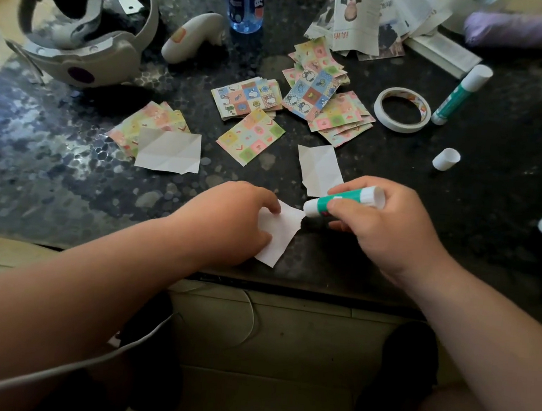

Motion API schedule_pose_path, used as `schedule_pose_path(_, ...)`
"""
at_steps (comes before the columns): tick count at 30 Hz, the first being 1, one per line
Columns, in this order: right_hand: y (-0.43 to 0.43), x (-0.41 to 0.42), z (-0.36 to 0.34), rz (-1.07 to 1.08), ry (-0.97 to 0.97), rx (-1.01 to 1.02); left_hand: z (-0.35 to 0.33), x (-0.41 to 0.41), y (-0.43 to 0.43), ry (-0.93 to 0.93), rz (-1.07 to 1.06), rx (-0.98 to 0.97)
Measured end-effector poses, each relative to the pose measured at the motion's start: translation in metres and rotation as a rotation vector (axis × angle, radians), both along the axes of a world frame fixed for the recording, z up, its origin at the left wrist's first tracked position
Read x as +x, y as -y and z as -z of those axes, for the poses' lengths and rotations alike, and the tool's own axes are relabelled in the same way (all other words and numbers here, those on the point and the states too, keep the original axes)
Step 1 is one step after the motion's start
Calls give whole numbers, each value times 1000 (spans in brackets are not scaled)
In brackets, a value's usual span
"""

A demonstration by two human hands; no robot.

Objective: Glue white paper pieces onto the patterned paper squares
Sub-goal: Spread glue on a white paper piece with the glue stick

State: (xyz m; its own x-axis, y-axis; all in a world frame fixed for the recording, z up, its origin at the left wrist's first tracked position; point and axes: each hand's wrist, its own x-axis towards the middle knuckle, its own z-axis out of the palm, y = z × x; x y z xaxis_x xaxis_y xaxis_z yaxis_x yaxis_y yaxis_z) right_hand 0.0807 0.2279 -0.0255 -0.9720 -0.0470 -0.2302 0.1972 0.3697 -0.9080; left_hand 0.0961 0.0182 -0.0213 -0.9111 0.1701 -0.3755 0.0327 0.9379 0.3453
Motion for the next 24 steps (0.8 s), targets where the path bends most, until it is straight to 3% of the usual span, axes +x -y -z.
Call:
schedule_pose_path(5,5,4,5,-109,-109,163,2,0,1,-15,-23,34)
schedule_pose_path(9,8,6,4,-155,-158,161,4,0,1,-43,-31,63)
schedule_pose_path(15,3,0,-4,40,-260,28,6,1,-1,-40,-53,114)
schedule_pose_path(18,1,-1,-4,58,-264,17,4,3,-2,-30,-40,117)
schedule_pose_path(24,6,7,3,-137,-178,154,2,1,-4,3,-31,70)
